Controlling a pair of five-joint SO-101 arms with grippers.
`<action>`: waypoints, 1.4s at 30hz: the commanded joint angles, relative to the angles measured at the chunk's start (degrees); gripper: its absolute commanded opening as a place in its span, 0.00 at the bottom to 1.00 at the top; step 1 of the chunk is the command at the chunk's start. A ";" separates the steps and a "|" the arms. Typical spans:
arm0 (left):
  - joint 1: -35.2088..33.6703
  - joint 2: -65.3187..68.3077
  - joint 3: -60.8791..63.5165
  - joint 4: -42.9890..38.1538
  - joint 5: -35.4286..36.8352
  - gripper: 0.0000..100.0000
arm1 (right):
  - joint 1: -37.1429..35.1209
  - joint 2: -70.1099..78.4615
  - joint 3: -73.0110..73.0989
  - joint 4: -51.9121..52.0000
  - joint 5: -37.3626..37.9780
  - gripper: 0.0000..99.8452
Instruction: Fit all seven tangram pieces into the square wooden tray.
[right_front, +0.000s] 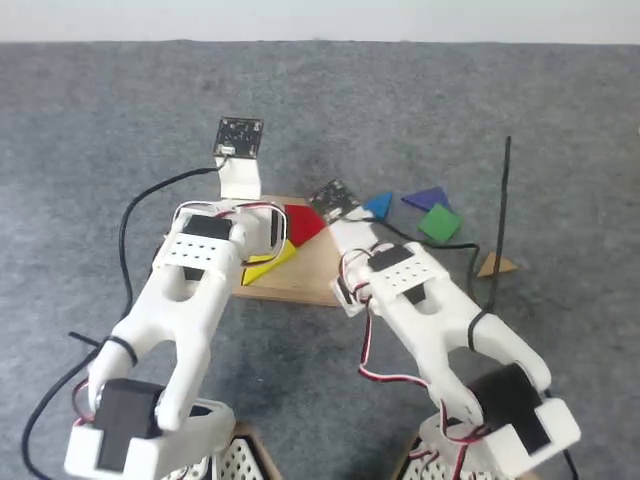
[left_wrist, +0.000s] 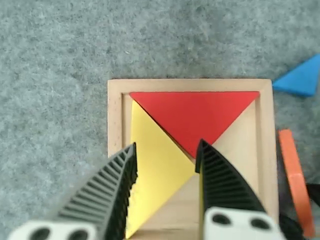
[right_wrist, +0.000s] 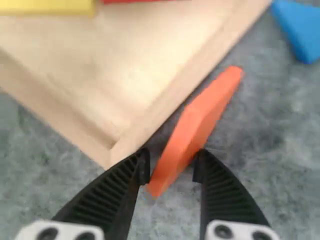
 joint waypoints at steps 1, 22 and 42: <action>0.44 -0.18 -0.40 -0.70 -0.53 0.19 | -1.98 -2.68 0.00 0.13 2.02 0.19; 0.53 -0.18 -0.13 -0.70 -0.44 0.19 | 0.22 1.54 -2.64 -7.78 -1.05 0.22; 0.53 -0.18 -0.13 -0.70 -0.35 0.19 | 10.24 -12.09 -4.22 3.03 -9.14 0.04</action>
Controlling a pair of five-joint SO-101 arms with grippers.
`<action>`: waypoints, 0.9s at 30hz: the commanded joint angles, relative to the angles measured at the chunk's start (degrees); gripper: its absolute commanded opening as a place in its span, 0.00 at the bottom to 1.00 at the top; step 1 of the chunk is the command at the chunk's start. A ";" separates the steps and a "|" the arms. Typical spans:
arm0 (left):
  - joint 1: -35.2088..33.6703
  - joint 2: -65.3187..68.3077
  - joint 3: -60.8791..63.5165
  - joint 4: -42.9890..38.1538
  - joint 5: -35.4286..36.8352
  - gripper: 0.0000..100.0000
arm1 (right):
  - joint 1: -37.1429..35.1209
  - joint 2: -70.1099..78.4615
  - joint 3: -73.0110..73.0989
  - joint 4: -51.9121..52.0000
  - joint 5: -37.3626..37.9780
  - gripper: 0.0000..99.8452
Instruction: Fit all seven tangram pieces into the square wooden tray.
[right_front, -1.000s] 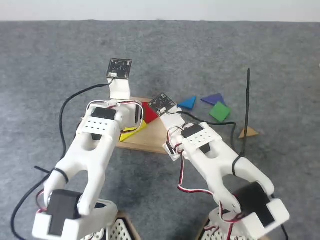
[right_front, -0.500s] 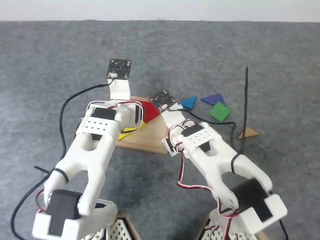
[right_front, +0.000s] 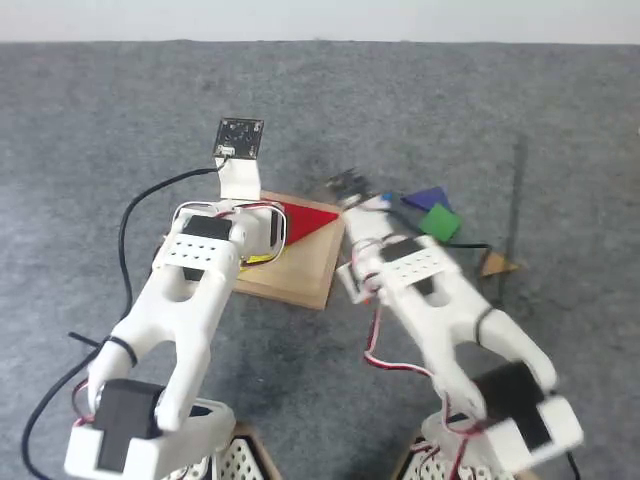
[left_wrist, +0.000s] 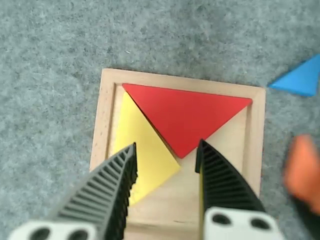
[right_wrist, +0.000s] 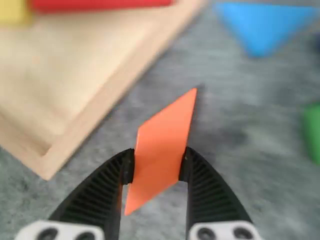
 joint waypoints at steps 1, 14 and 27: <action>0.53 -0.18 -0.40 -0.70 -0.35 0.19 | 3.12 -11.21 -2.55 3.56 -4.13 0.04; -1.85 -0.44 -0.84 -0.79 -0.26 0.19 | -8.22 2.33 -11.34 -4.26 -32.97 0.04; -17.49 -0.88 -6.11 1.76 12.40 0.19 | -12.97 20.09 -28.48 -1.45 -42.81 0.01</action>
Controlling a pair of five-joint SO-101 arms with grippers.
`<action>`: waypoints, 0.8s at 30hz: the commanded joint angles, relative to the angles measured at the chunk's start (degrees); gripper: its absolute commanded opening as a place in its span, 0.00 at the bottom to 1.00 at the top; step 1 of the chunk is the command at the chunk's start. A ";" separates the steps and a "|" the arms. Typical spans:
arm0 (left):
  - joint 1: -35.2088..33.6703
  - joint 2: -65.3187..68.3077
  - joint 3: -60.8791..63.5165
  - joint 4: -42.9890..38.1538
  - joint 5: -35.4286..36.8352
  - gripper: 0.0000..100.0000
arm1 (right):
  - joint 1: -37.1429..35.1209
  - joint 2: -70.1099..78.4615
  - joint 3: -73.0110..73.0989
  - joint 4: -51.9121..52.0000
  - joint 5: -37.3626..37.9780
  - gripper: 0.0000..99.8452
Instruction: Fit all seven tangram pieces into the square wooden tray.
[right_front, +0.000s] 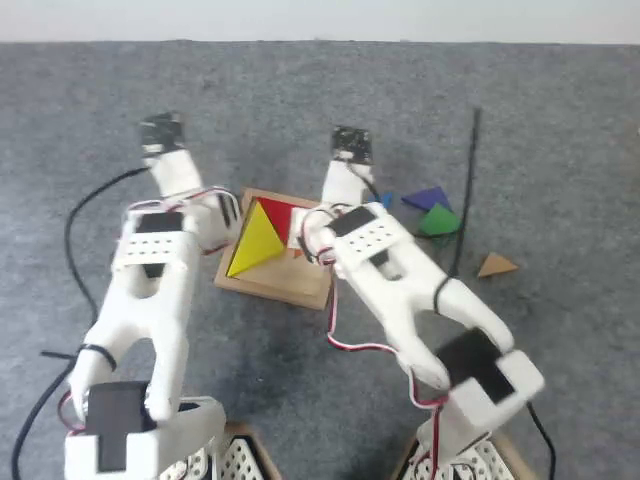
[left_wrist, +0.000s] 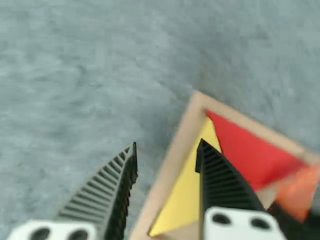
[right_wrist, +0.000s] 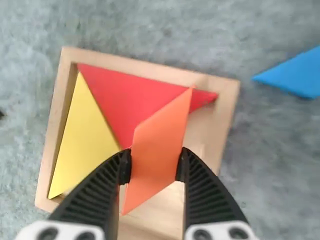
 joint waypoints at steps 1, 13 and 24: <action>-2.90 -0.88 -3.74 1.49 3.25 0.19 | -0.92 2.24 -5.54 0.31 -3.69 0.01; -2.73 -0.79 -4.18 1.41 3.08 0.19 | 1.63 4.35 -5.98 6.99 -9.32 0.28; -1.58 -0.79 -3.91 1.41 1.58 0.19 | 2.24 4.44 -15.74 18.59 -6.07 0.28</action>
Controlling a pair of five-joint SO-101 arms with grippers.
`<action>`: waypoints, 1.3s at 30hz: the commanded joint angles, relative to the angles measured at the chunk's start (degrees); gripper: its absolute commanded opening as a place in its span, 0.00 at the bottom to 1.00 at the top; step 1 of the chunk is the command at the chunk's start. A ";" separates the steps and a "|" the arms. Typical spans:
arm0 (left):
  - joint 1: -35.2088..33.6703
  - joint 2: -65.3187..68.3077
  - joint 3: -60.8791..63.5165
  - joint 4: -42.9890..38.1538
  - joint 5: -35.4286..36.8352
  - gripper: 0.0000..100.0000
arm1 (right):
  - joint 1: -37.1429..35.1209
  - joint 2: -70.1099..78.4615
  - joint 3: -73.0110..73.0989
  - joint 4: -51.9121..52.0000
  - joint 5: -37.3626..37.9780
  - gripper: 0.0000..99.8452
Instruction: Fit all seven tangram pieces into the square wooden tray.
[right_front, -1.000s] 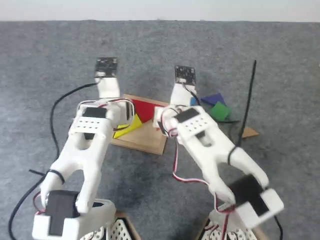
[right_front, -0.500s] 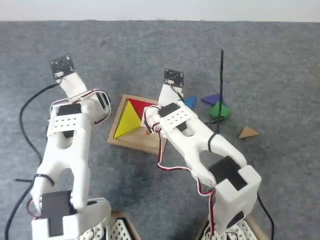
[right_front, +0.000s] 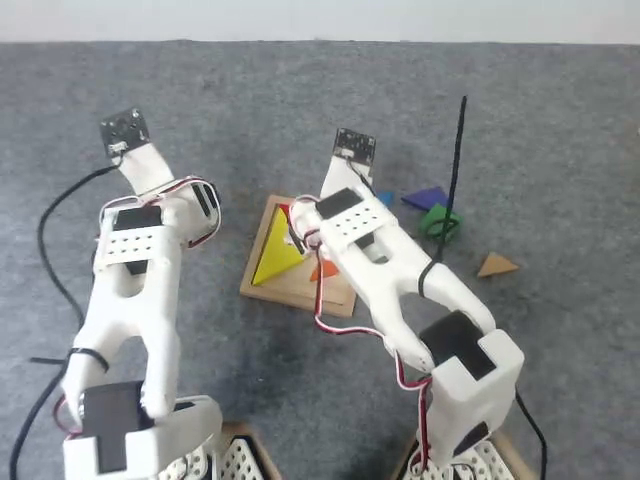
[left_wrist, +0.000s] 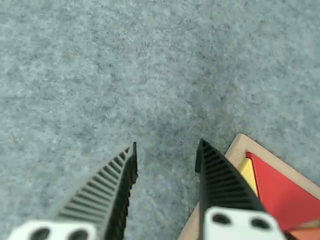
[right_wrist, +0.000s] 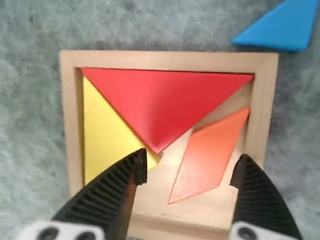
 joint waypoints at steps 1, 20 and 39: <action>0.70 -0.79 -2.33 0.35 -1.05 0.19 | 2.33 -0.31 -4.04 3.56 4.13 0.28; 0.79 -0.79 -2.42 0.35 -1.14 0.19 | 5.32 -2.86 -2.99 8.75 9.14 0.28; 0.79 -0.79 -2.59 0.44 -1.14 0.19 | 9.54 1.10 7.56 2.86 17.49 0.28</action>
